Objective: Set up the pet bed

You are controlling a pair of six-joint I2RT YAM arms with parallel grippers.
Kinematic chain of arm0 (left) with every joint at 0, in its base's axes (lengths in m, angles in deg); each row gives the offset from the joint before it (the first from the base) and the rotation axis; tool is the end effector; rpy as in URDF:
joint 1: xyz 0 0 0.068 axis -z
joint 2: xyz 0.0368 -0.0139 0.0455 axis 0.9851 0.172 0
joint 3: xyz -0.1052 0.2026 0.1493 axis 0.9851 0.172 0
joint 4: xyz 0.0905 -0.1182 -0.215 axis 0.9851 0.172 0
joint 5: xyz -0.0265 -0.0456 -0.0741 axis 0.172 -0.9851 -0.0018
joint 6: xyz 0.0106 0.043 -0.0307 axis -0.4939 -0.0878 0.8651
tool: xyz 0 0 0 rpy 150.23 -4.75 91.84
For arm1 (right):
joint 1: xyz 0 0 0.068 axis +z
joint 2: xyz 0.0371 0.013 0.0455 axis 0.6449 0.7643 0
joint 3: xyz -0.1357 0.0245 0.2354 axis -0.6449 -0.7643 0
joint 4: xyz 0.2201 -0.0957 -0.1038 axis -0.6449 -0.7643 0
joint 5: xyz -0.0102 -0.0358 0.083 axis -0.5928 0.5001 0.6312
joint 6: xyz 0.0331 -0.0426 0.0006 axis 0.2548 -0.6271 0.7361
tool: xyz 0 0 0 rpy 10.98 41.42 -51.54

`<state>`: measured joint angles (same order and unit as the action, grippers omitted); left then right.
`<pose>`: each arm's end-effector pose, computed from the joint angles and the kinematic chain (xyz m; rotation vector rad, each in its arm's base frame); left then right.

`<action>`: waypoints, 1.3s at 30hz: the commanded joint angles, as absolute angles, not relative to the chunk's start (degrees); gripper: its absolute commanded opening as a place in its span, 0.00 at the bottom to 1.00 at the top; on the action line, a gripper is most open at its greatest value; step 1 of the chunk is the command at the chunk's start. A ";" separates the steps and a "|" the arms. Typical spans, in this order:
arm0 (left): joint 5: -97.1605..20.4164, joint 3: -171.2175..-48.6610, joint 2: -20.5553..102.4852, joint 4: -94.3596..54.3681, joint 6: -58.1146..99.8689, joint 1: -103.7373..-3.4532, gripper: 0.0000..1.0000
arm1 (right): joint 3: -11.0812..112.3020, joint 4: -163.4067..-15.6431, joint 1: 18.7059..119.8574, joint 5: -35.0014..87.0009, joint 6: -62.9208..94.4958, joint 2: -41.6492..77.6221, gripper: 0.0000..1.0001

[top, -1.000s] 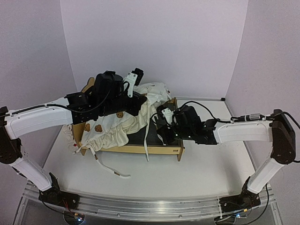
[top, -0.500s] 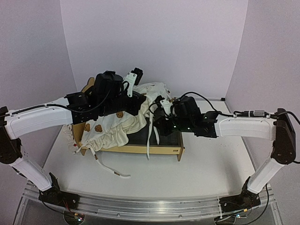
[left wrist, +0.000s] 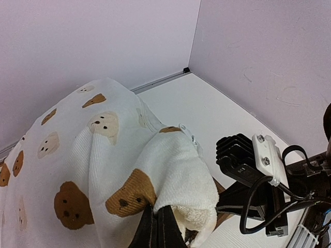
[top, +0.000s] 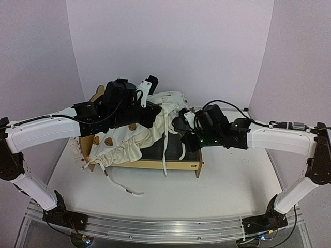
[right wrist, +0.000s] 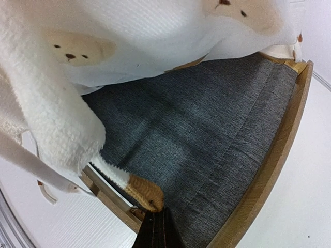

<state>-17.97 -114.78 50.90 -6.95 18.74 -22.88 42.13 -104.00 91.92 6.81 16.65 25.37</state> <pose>0.1971 -0.2923 0.3646 0.6508 1.8306 -0.5833 0.2226 0.2709 0.2797 -0.7251 2.0920 0.3599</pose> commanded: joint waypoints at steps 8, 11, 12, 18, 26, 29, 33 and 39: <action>-17.72 -118.19 50.60 -8.23 18.70 -23.14 0.00 | 50.74 -110.66 91.61 6.50 13.25 25.78 0.00; -17.57 -118.69 50.99 -8.41 18.45 -23.14 0.00 | 52.06 -110.98 91.58 12.17 15.02 27.44 0.00; -17.38 -118.94 51.22 -8.18 18.37 -23.14 0.00 | 52.91 -110.99 91.58 14.52 15.56 28.31 0.00; -15.28 -119.74 50.99 -6.92 18.14 -23.14 0.00 | 57.61 -110.53 91.61 23.13 18.72 33.00 0.00; -14.38 -119.36 49.69 -5.85 17.74 -23.37 0.00 | 60.56 -109.76 91.57 21.03 19.53 38.43 0.00; -14.38 -119.11 49.58 -5.86 17.73 -23.49 0.00 | 58.67 -109.72 91.15 17.96 19.57 39.11 0.00; -14.82 -119.16 50.05 -5.91 17.73 -23.60 0.00 | 55.48 -109.59 90.14 14.67 19.66 38.96 0.00; -15.88 -119.34 51.22 -6.41 17.73 -23.66 0.00 | 51.36 -109.62 89.55 12.95 19.44 38.58 0.00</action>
